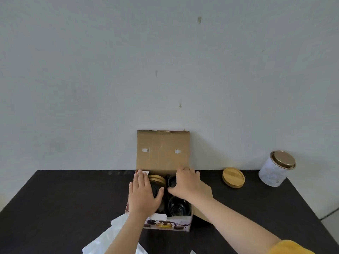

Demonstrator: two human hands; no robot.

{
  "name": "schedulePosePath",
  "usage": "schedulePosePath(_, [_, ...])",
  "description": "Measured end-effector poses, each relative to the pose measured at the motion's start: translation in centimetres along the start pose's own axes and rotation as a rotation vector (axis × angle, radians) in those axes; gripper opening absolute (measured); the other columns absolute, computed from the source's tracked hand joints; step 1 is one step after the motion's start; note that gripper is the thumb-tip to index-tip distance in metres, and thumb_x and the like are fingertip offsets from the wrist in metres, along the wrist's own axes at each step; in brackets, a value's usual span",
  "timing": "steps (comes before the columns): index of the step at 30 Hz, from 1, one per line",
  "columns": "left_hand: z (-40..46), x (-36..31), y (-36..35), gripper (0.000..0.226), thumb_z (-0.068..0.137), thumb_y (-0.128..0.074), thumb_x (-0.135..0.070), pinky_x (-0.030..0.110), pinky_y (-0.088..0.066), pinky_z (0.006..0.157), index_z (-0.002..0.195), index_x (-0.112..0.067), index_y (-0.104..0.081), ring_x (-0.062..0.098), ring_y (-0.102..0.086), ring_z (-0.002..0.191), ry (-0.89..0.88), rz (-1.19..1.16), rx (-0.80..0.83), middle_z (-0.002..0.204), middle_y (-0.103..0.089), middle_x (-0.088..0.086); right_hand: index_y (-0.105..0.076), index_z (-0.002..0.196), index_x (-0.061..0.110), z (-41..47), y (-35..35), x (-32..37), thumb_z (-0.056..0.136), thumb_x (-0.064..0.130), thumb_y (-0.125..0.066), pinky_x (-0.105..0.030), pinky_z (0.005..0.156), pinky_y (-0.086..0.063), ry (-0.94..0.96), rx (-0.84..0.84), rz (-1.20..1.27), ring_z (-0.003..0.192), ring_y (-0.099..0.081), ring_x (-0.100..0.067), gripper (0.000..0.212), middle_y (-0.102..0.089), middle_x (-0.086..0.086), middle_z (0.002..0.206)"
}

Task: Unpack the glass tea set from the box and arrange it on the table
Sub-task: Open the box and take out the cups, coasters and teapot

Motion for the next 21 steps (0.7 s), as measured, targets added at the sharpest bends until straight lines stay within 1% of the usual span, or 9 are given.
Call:
schedulePosePath(3, [0.0,0.1,-0.1,0.099,0.078,-0.01,-0.072,0.042,-0.015,0.116,0.15,-0.004,-0.017,0.028,-0.01,0.147,-0.002,0.013,-0.002,0.158,-0.015,0.014,-0.044,0.123,0.013,-0.6,2.0,-0.1,0.068,0.057,-0.068,-0.041,0.086,-0.044,0.002,-0.068,0.118,0.108,-0.052,-0.027,0.074,-0.054,-0.004,0.115])
schedulePosePath(6, [0.0,0.2,-0.1,0.097,0.079,-0.014,-0.072,0.044,-0.021,0.114,0.148,-0.003,-0.024,0.029,-0.017,0.145,0.002,0.001,-0.012,0.156,-0.022,0.015,-0.043,0.125,0.015,-1.4,3.8,-1.4,0.07,0.053,-0.069,-0.032,0.078,-0.05,-0.005,-0.109,0.318,0.105,-0.054,-0.021,0.072,-0.047,-0.001,0.118])
schedulePosePath(8, [0.0,0.2,-0.2,0.097,0.079,-0.015,-0.072,0.044,-0.022,0.114,0.148,-0.003,-0.024,0.029,-0.017,0.145,-0.001,0.0,-0.009,0.156,-0.022,0.015,-0.043,0.127,0.016,-1.9,4.6,-3.3,0.071,0.05,-0.07,-0.026,0.074,-0.049,-0.017,-0.134,0.397,0.102,-0.054,-0.017,0.071,-0.045,0.0,0.12])
schedulePosePath(10, [0.0,0.2,-0.3,0.098,0.079,-0.012,-0.072,0.043,-0.018,0.116,0.149,-0.004,-0.019,0.028,-0.012,0.146,-0.01,0.016,0.002,0.157,-0.017,0.013,-0.043,0.127,0.016,-2.5,5.0,-6.1,0.071,0.047,-0.071,-0.022,0.071,-0.047,-0.051,-0.137,0.418,0.098,-0.054,-0.016,0.069,-0.045,-0.001,0.121])
schedulePosePath(12, [0.1,0.2,-0.3,0.099,0.078,-0.01,-0.073,0.043,-0.017,0.116,0.15,-0.005,-0.017,0.027,-0.01,0.147,-0.014,0.015,-0.004,0.158,-0.016,0.013,-0.044,0.124,0.014,-3.1,4.8,-9.9,0.07,0.042,-0.073,-0.024,0.071,-0.047,-0.121,-0.124,0.377,0.099,-0.053,-0.019,0.067,-0.045,-0.003,0.119])
schedulePosePath(14, [0.1,0.2,-0.3,0.099,0.078,-0.01,-0.074,0.043,-0.016,0.116,0.15,-0.005,-0.018,0.027,-0.01,0.147,-0.016,0.021,-0.007,0.158,-0.016,0.012,-0.046,0.119,0.014,-3.9,4.1,-14.4,0.069,0.037,-0.074,-0.029,0.073,-0.049,-0.219,-0.099,0.337,0.101,-0.052,-0.02,0.062,-0.046,-0.004,0.114])
schedulePosePath(16, [0.2,0.1,-0.4,0.1,0.077,-0.008,-0.074,0.043,-0.016,0.116,0.15,-0.006,-0.017,0.026,-0.009,0.147,-0.019,0.035,-0.004,0.158,-0.015,0.012,-0.045,0.114,0.014,-4.6,3.2,-19.0,0.071,0.034,-0.074,-0.031,0.073,-0.049,-0.328,-0.063,0.309,0.097,-0.051,-0.021,0.056,-0.044,-0.005,0.11])
schedulePosePath(19, [0.2,0.6,-0.2,0.102,0.076,-0.005,-0.075,0.042,-0.016,0.116,0.15,-0.006,-0.016,0.026,-0.009,0.147,-0.014,0.051,-0.009,0.158,-0.014,0.011,-0.042,0.122,0.01,-5.1,2.2,-24.9,0.072,0.035,-0.076,-0.03,0.069,-0.051,-0.473,-0.036,0.259,0.098,-0.058,-0.026,0.066,-0.047,-0.01,0.116])
schedulePosePath(21, [0.2,0.4,-0.3,0.102,0.075,-0.005,-0.075,0.042,-0.017,0.116,0.15,-0.007,-0.017,0.025,-0.01,0.147,-0.013,0.06,-0.011,0.158,-0.015,0.011,-0.044,0.12,0.009,-5.2,1.7,-28.5,0.072,0.031,-0.076,-0.032,0.067,-0.054,-0.549,-0.054,0.267,0.093,-0.06,-0.026,0.061,-0.051,-0.011,0.112])
Point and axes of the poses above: each hand's wrist, its own z-axis towards the middle knuckle, its own y-axis out of the back of the hand, x = y × z, the point moved 9 cm from there along z, towards the middle knuckle
